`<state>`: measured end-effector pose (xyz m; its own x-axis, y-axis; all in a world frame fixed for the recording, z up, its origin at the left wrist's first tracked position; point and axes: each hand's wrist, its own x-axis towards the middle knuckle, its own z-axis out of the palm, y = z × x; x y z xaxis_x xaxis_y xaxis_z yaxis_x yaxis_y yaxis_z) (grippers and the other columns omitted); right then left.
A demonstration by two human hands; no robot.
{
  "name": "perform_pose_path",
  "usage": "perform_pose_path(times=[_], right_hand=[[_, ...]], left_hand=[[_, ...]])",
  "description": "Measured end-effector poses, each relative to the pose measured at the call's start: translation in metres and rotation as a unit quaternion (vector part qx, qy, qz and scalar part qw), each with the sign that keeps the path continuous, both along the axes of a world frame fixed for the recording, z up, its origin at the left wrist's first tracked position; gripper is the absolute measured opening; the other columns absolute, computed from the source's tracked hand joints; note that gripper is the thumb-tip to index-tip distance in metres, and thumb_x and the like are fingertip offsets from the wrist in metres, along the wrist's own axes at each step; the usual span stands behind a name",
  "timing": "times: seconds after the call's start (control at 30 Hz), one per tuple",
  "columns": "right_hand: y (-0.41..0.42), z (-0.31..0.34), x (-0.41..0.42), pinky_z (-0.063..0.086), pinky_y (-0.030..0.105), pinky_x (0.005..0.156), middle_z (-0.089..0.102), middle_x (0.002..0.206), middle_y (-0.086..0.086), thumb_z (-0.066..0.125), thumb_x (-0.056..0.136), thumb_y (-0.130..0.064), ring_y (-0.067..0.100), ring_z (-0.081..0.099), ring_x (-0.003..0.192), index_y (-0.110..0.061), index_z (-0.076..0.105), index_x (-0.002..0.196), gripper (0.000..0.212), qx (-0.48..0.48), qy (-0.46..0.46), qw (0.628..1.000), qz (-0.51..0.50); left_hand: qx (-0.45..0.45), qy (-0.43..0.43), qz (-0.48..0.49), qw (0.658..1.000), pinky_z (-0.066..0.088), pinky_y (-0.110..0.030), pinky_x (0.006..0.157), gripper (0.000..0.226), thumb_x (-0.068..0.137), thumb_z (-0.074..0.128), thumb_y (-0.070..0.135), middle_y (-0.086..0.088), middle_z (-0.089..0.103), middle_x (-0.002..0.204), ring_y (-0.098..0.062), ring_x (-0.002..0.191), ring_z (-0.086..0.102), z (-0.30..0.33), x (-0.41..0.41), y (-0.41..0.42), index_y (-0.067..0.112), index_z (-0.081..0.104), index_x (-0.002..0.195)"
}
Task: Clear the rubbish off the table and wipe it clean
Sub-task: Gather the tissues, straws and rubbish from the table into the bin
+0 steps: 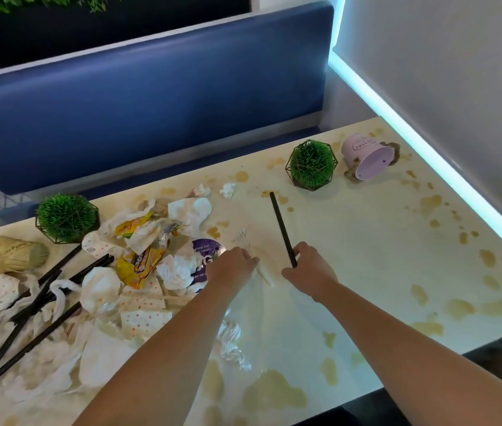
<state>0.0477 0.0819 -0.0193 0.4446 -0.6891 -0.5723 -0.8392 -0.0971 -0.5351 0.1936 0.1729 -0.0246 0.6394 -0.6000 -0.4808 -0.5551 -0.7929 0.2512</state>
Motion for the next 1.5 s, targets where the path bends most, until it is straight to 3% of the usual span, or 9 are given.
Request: perform_pose_path(times=[0.13,0.37,0.57,0.73,0.9,1.03,1.27,1.4,1.5], right_hand=[[-0.010,-0.001,-0.005,0.043,0.027,0.043,0.058,0.089,0.000,0.055,0.080,-0.026,0.033,0.070,0.067,-0.029,0.035,0.111,0.037,0.012,-0.012,1.000,-0.003],[-0.015,-0.001,-0.010,0.045,0.029,0.044,0.059,0.073,0.001,0.043,0.093,-0.030,0.027,0.058,0.055,-0.025,0.041,0.106,0.014,0.006,-0.049,0.998,-0.038],[-0.010,0.005,-0.020,0.038,0.023,0.038,0.060,0.081,0.000,0.044,0.094,-0.030,0.025,0.064,0.056,-0.026,0.043,0.110,0.016,-0.001,-0.049,0.998,-0.046],[-0.001,0.003,-0.035,0.038,0.023,0.039,0.057,0.104,0.000,0.047,0.095,-0.032,0.022,0.064,0.058,-0.026,0.047,0.113,0.019,-0.017,-0.048,0.997,-0.062],[0.007,0.001,-0.049,0.045,0.029,0.046,0.057,0.104,0.000,0.048,0.095,-0.031,0.020,0.062,0.058,-0.024,0.049,0.113,0.020,-0.027,-0.051,0.995,-0.085],[0.012,0.003,-0.059,0.049,0.033,0.052,0.056,0.103,0.000,0.050,0.094,-0.029,0.018,0.059,0.059,-0.023,0.052,0.113,0.020,-0.024,-0.080,0.988,-0.129],[0.028,0.011,-0.086,0.049,0.034,0.050,0.053,0.097,-0.003,0.049,0.096,-0.025,0.014,0.056,0.055,-0.024,0.054,0.123,0.028,-0.039,-0.108,0.975,-0.190],[0.037,0.016,-0.118,0.052,0.036,0.064,0.057,0.084,-0.005,0.056,0.095,-0.021,0.014,0.057,0.063,-0.023,0.054,0.127,0.032,-0.044,-0.140,0.958,-0.245],[0.042,0.018,-0.145,0.055,0.042,0.065,0.057,0.083,-0.002,0.058,0.094,-0.020,0.019,0.058,0.065,-0.025,0.052,0.124,0.032,-0.040,-0.163,0.941,-0.294]], left_hand=[[0.008,-0.003,0.022,1.000,0.042,-0.029,0.072,0.031,0.090,0.047,0.053,0.003,0.064,0.083,-0.022,0.087,0.062,-0.007,-0.001,-0.008,0.025,0.058,0.080],[0.030,0.005,0.038,0.999,0.040,-0.028,0.066,0.023,0.086,0.049,0.039,0.002,0.061,0.077,-0.022,0.081,0.060,-0.009,-0.001,-0.016,0.021,0.062,0.080],[0.030,0.007,0.010,0.999,0.040,-0.030,0.070,0.041,0.095,0.038,0.044,0.000,0.057,0.087,-0.027,0.092,0.060,-0.005,0.000,-0.022,0.014,0.064,0.102],[0.025,0.006,0.047,0.999,0.039,-0.028,0.065,0.031,0.085,0.052,0.046,-0.001,0.063,0.080,-0.023,0.079,0.060,-0.003,-0.006,-0.021,0.019,0.066,0.088],[-0.032,0.067,0.057,0.996,0.044,-0.029,0.065,0.032,0.090,0.051,0.040,-0.007,0.064,0.081,-0.028,0.080,0.063,-0.006,-0.006,-0.015,0.012,0.067,0.091],[-0.114,0.109,0.062,0.986,0.037,-0.026,0.056,0.027,0.093,0.054,0.030,0.001,0.058,0.063,-0.023,0.062,0.056,0.003,-0.017,-0.015,0.012,0.067,0.077],[-0.224,0.201,0.008,0.954,0.044,-0.031,0.071,0.019,0.096,0.056,0.032,0.010,0.066,0.083,-0.018,0.085,0.062,0.018,-0.065,-0.028,0.013,0.056,0.101],[-0.236,0.267,-0.041,0.933,0.053,-0.036,0.083,0.012,0.097,0.056,0.022,0.008,0.069,0.089,-0.010,0.079,0.061,0.028,-0.109,-0.040,0.016,0.053,0.107],[-0.218,0.306,-0.077,0.924,0.054,-0.036,0.083,0.020,0.097,0.055,0.015,0.006,0.069,0.093,-0.014,0.078,0.061,0.032,-0.143,-0.051,0.016,0.055,0.117]])
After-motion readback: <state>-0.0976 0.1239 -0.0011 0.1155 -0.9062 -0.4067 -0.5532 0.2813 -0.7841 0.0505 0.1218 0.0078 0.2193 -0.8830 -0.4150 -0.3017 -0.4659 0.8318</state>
